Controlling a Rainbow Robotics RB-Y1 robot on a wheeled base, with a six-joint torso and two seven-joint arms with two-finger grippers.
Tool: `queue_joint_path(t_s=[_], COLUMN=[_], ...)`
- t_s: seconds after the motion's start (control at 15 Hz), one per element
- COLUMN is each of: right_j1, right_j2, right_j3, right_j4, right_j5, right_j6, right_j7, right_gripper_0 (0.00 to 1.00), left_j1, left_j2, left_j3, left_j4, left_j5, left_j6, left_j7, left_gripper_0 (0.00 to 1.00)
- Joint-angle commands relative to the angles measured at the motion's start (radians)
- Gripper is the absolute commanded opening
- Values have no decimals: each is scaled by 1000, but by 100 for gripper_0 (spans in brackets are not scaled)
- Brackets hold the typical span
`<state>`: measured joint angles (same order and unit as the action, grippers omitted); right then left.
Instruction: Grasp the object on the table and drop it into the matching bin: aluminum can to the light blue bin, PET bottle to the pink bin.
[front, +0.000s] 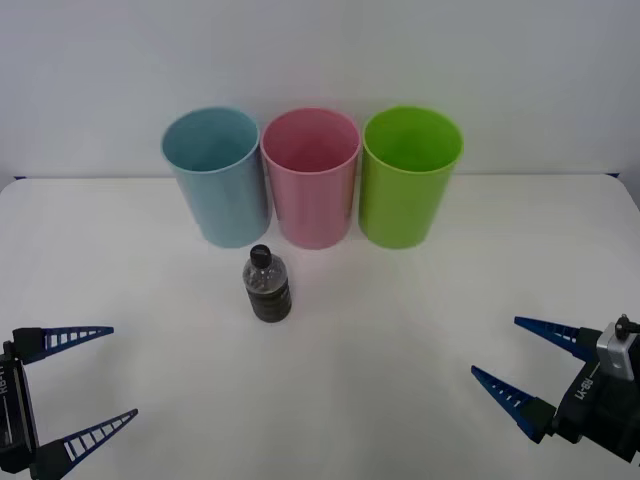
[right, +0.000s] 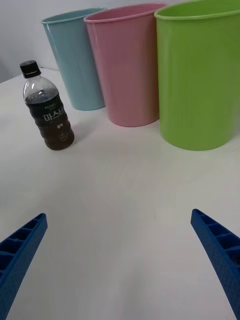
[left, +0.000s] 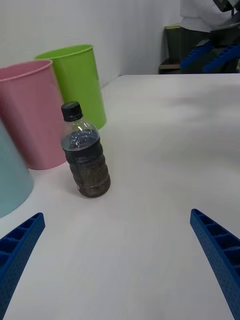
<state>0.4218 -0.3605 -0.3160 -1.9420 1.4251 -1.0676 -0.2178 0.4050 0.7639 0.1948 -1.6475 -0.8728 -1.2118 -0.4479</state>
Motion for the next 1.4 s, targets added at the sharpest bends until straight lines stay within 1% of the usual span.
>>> queue_joint_path(t_s=[0.07, 0.2, 0.27, 0.33, 0.4, 0.47, 0.6, 0.73, 0.8, 0.93, 1.13, 1.27, 1.4], right_j1=[0, 0, 0, 0, 0, 0, 0, 0, 0, 0, 0, 0, 0], right_j2=[0, 0, 0, 0, 0, 0, 0, 0, 0, 0, 0, 0, 0], right_j3=[0, 0, 0, 0, 0, 0, 0, 0, 0, 0, 0, 0, 0], right_j4=[0, 0, 0, 0, 0, 0, 0, 0, 0, 0, 0, 0, 0], right_j5=[0, 0, 0, 0, 0, 0, 0, 0, 0, 0, 0, 0, 0], right_j6=[0, 0, 0, 0, 0, 0, 0, 0, 0, 0, 0, 0, 0], right_j7=[0, 0, 0, 0, 0, 0, 0, 0, 0, 0, 0, 0, 0], right_gripper_0=[100, 100, 100, 100, 100, 100, 100, 100, 100, 100, 100, 100, 100], left_j1=[0, -32, -34, -37, -37, -35, -32, -35, -37, -49, -89, -127, -176], left_j2=[0, -29, -48, -55, -57, -58, -58, -60, -60, -71, -130, -175, -215], left_j3=[0, 35, 54, 58, 58, 58, 44, 25, 17, -5, -12, -32, -38], left_j4=[0, 3, 5, 5, 6, 6, 11, 11, 11, 23, 38, 89, 132], left_j5=[0, 12, 2, -9, -18, -38, -49, -71, -69, -68, -92, -100, -167], left_j6=[0, 8, 8, 18, 38, 66, 129, 135, 135, 137, 137, 137, 140], left_j7=[0, -6, -6, 0, 3, 8, 46, 150, 173, 178, 186, 190, 192], left_gripper_0=[100, 100, 100, 94, 92, 91, 92, 93, 100, 100, 100, 100, 100])
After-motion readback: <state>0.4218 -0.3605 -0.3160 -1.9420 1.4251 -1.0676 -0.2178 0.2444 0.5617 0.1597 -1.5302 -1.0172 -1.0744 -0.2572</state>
